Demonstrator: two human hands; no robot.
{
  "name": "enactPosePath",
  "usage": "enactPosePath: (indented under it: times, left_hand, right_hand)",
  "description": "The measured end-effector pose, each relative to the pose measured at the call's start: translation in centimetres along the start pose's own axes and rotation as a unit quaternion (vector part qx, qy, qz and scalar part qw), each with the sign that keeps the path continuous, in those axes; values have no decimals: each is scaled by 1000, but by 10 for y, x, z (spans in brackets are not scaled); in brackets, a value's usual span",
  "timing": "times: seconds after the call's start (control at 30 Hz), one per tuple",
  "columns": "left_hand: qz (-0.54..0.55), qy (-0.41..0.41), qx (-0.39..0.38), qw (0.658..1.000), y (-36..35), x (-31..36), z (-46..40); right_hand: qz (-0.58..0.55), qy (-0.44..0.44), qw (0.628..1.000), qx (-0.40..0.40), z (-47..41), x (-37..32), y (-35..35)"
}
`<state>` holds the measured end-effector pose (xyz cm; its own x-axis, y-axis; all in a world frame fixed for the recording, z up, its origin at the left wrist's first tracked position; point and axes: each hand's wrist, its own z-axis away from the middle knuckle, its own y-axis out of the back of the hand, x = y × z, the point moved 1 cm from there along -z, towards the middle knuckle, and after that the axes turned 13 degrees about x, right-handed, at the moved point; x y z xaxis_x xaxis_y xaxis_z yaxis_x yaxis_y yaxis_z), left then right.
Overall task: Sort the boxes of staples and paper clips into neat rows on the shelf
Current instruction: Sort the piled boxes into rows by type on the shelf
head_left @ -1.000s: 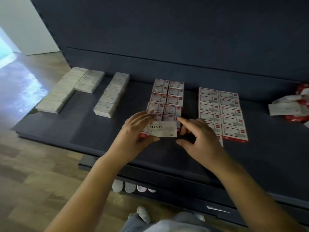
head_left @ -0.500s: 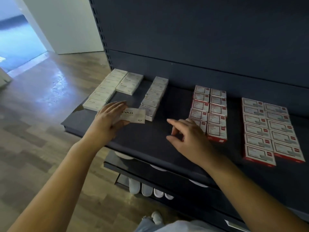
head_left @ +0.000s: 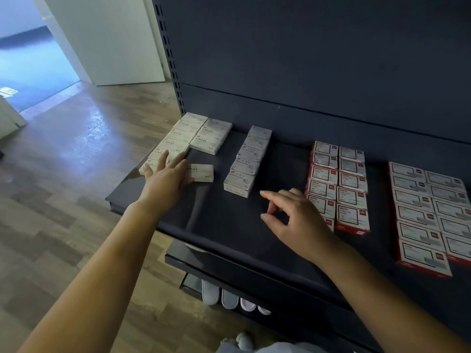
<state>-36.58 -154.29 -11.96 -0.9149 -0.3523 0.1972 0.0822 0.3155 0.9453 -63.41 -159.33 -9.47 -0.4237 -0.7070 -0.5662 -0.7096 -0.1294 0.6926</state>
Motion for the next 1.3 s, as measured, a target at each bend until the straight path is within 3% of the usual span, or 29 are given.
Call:
enactPosePath:
  times: [0.13, 0.4, 0.67, 0.8, 0.93, 1.03, 1.3]
  left_hand:
    - [-45, -4, -36, 998, -9, 2, -17]
    - [-87, -4, -37, 995, -12, 2, -50]
    - [-22, -62, 64, 996, -25, -10, -52]
    - [9, -75, 76, 994, -25, -12, -51]
    - [24, -11, 28, 999, -21, 0, -50]
    - [-29, 19, -21, 999, -27, 7, -50]
    - [-55, 11, -7, 998, -28, 11, -50]
  right_hand:
    - [-1, -8, 1000, 7, -5, 5, -1]
    - [10, -15, 1000, 25, -17, 9, -4]
    - [20, -22, 999, 40, -22, 14, -4]
    - [19, -19, 999, 40, -22, 14, -8]
    - [22, -11, 999, 41, -25, 13, -11]
    - [25, -7, 999, 45, -29, 11, -13]
    - [29, -10, 998, 49, -31, 10, -16]
